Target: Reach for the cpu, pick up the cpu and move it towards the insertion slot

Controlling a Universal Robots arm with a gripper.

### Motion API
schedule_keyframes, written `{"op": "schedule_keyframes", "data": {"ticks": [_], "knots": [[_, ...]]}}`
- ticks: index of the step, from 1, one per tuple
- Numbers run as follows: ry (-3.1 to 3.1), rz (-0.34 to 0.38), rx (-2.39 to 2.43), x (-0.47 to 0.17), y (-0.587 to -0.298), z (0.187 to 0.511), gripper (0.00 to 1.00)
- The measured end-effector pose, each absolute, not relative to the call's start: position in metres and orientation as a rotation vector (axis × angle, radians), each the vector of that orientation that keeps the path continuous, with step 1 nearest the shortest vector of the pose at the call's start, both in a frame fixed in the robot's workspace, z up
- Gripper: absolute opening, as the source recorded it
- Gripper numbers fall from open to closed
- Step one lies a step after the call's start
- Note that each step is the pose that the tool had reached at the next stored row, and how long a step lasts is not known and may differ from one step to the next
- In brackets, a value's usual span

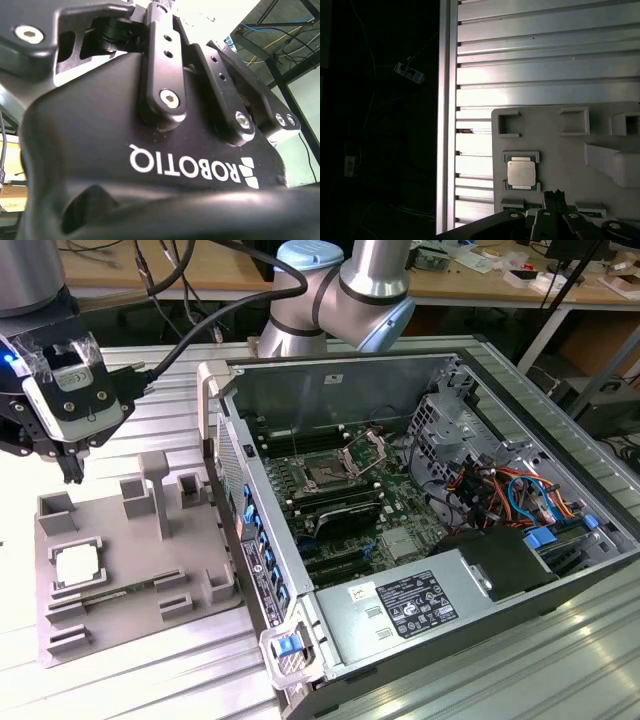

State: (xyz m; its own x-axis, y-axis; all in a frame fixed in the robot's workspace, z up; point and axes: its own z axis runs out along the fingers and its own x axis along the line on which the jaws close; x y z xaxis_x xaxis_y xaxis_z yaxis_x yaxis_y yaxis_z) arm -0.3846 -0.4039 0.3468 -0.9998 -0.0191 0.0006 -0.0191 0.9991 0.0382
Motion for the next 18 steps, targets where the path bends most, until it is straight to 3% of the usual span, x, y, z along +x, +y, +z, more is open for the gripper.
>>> {"op": "schedule_keyframes", "data": {"ticks": [18], "knots": [[-3.140,-0.060,0.030,-0.3846,-0.4039,0.3435,0.11]]}}
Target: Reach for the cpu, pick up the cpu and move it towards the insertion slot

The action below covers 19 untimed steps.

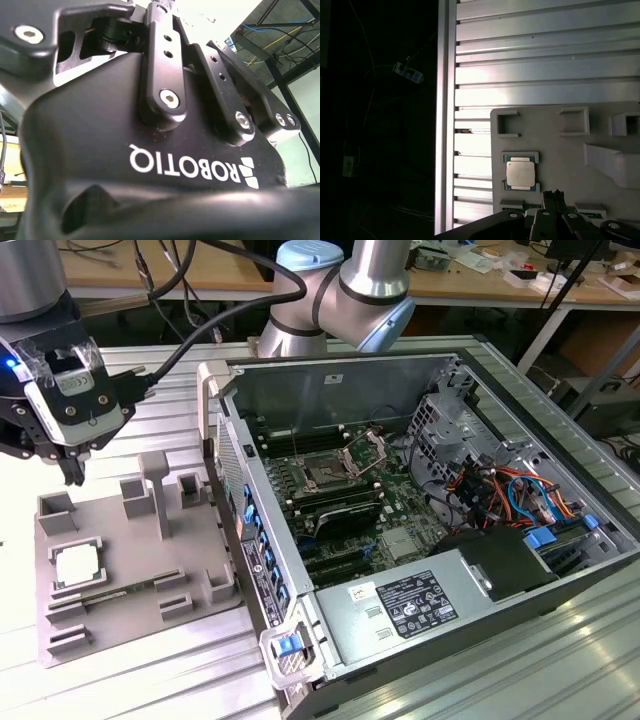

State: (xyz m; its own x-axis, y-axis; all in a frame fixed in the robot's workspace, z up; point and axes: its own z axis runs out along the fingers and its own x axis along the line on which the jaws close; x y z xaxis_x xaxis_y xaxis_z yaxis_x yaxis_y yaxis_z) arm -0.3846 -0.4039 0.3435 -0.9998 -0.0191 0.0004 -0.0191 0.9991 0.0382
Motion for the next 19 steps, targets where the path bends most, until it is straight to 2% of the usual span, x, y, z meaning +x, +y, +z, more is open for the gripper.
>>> {"op": "schedule_keyframes", "data": {"ticks": [19], "knots": [[-3.140,-0.060,0.030,-0.3846,-0.4039,0.3385,0.11]]}}
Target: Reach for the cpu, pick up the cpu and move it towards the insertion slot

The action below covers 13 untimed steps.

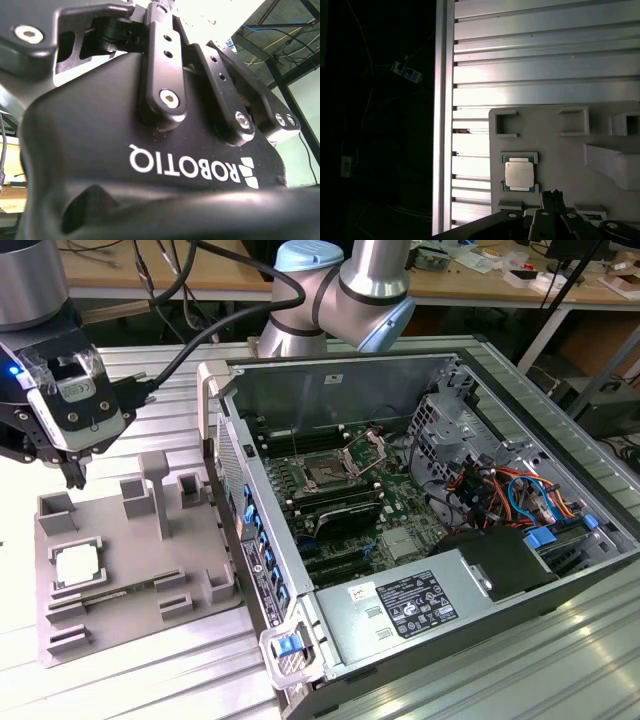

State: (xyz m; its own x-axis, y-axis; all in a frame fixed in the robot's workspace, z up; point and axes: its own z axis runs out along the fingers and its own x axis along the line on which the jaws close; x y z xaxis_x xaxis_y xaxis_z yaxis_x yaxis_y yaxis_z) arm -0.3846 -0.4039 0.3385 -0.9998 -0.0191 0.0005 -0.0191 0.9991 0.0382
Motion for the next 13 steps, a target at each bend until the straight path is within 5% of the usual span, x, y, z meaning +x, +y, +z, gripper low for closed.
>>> {"op": "schedule_keyframes", "data": {"ticks": [13], "knots": [[-3.140,-0.060,0.030,-0.3846,-0.4039,0.3365,0.11]]}}
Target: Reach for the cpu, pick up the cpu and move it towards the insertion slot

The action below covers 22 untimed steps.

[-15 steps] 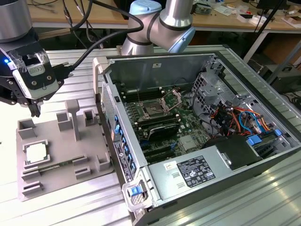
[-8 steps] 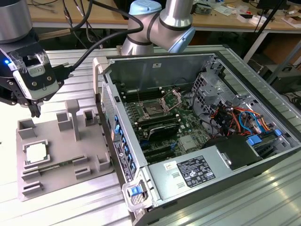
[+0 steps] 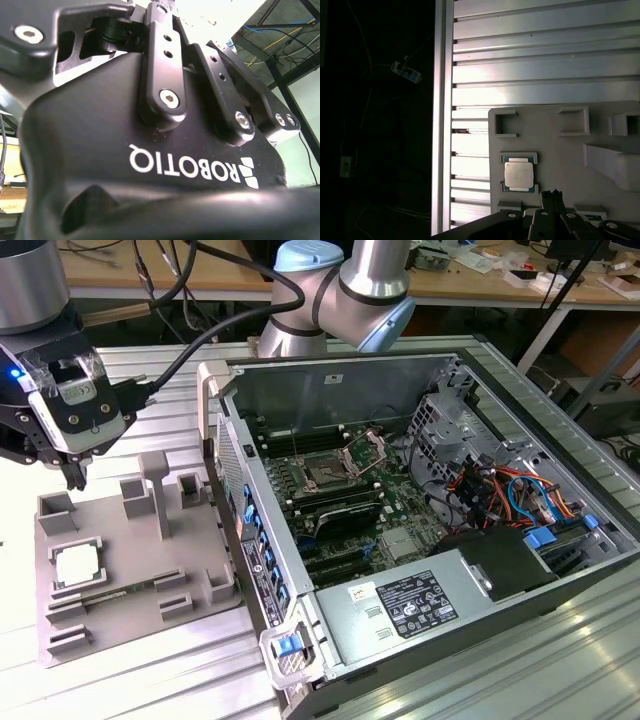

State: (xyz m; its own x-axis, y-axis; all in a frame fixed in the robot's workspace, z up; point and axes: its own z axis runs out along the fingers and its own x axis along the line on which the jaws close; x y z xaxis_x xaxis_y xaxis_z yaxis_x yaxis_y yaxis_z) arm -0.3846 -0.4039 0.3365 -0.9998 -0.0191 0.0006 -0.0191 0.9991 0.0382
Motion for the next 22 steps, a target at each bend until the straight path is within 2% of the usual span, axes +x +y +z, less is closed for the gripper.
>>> {"op": "schedule_keyframes", "data": {"ticks": [22], "knots": [[-3.140,-0.060,0.030,-0.3846,-0.4040,0.3278,0.11]]}}
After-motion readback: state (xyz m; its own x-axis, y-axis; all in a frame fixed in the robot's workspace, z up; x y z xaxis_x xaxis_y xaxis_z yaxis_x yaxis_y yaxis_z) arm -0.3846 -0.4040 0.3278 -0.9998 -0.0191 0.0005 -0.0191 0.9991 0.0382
